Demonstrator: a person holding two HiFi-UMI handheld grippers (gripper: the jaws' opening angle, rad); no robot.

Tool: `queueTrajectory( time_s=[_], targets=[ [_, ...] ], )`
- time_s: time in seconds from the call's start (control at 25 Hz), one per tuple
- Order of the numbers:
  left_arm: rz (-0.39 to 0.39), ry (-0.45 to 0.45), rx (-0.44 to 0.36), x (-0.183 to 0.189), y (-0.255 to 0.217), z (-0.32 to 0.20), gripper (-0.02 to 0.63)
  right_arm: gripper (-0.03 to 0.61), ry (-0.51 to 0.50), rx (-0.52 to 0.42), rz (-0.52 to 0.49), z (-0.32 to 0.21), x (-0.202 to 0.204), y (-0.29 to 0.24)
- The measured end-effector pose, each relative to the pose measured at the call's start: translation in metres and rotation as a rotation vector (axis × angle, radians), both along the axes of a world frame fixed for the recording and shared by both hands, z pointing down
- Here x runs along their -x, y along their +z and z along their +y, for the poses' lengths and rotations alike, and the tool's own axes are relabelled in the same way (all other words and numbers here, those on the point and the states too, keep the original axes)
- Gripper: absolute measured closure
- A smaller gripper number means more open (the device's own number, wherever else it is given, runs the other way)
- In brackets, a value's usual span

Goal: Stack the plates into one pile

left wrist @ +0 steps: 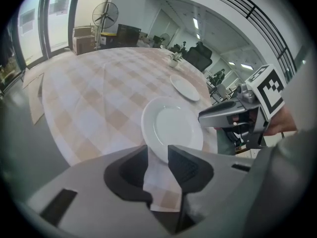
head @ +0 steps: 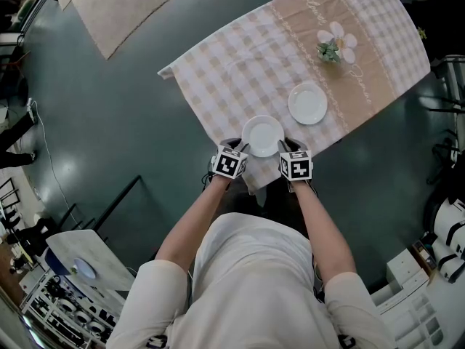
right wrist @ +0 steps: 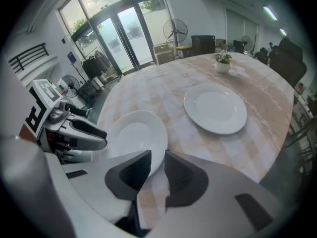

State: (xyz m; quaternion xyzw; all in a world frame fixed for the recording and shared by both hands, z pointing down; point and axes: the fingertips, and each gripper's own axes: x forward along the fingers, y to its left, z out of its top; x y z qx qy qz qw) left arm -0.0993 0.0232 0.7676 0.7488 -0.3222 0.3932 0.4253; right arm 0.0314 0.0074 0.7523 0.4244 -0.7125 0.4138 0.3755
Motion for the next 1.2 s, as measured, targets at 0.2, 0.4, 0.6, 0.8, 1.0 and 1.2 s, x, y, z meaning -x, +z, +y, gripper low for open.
queueTrajectory(
  time_s=[0.2, 0.4, 0.6, 0.8, 1.0, 1.2],
  targets=[
    [-0.005, -0.011, -0.017, 0.005, -0.006, -0.002, 0.477, 0.472, 0.003, -0.016, -0.001, -0.001, -0.004, -0.006],
    [0.002, -0.018, -0.035, 0.005, -0.014, -0.006, 0.477, 0.472, 0.014, -0.032, -0.014, -0.003, -0.012, -0.013],
    [0.016, -0.032, -0.05, -0.003, -0.022, -0.011, 0.477, 0.472, 0.037, -0.05, -0.052, -0.005, -0.026, -0.018],
    [0.001, -0.016, -0.059, -0.017, -0.029, -0.016, 0.477, 0.472, 0.031, -0.06, -0.056, -0.007, -0.048, -0.022],
    [-0.009, -0.004, -0.08, -0.04, -0.036, -0.03, 0.477, 0.472, 0.058, -0.073, -0.063, -0.016, -0.08, -0.024],
    [0.004, -0.001, -0.105, -0.075, -0.043, -0.048, 0.479, 0.472, 0.086, -0.082, -0.075, -0.029, -0.11, -0.025]
  ],
)
